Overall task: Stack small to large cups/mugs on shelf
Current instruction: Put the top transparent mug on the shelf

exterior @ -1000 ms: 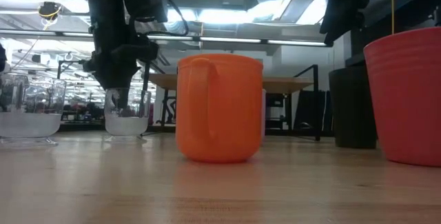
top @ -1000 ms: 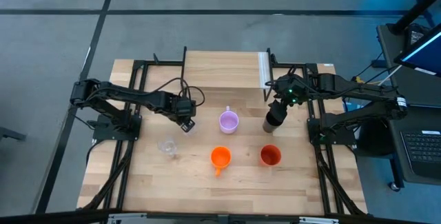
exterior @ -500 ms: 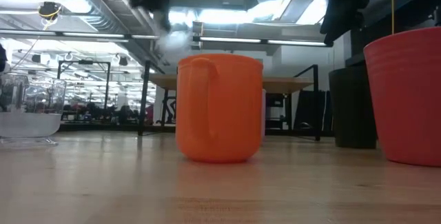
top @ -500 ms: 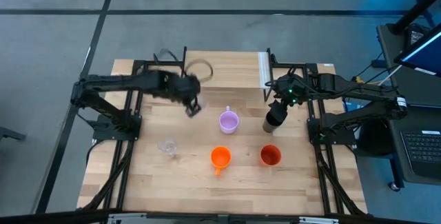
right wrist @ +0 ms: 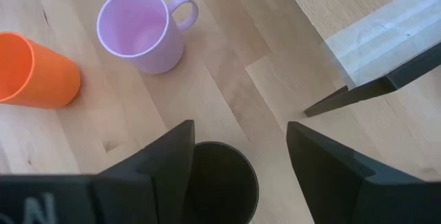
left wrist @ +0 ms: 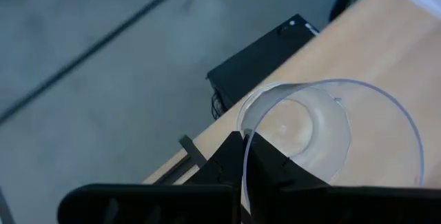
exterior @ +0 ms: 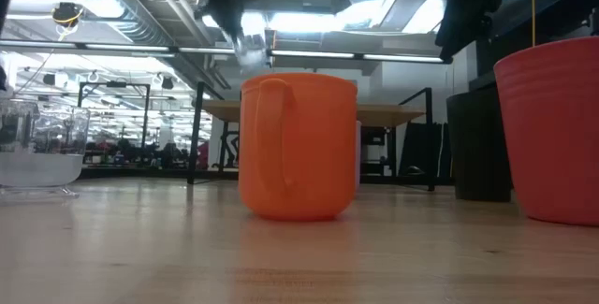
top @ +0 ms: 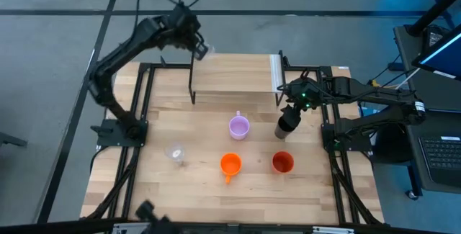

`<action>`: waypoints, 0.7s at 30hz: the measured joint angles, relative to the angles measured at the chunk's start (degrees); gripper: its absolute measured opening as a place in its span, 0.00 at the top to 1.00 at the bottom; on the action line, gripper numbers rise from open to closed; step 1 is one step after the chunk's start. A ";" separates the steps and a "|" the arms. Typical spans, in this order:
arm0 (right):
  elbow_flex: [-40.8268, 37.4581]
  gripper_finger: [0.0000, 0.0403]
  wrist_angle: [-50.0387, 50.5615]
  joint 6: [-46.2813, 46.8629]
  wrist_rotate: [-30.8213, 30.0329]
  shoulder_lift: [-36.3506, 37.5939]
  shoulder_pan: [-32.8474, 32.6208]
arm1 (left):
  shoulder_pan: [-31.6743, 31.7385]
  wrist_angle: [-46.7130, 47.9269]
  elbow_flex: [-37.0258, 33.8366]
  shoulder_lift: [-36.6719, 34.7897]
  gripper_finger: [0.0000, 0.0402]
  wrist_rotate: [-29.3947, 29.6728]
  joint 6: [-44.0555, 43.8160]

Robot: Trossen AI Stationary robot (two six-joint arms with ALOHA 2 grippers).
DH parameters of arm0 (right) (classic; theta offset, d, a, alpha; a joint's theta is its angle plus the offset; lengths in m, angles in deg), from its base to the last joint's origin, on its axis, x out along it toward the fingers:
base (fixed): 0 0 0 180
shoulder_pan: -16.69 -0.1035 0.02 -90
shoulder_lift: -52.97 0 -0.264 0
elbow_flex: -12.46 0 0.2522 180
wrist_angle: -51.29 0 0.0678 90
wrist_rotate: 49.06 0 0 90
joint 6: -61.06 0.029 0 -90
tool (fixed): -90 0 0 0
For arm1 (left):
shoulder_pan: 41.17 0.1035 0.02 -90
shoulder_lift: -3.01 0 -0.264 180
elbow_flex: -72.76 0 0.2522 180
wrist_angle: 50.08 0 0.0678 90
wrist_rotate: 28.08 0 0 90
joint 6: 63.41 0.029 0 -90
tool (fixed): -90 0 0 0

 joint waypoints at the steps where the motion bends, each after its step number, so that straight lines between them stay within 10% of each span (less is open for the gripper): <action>1: 0.00 0.42 -0.01 0.02 -0.01 -0.01 0.00 | 1.13 -0.03 1.05 1.85 1.00 -1.15 0.01; 21: 0.00 0.42 0.08 -0.03 0.02 0.00 -0.02 | 2.89 15.49 14.91 19.25 1.00 -4.21 -0.17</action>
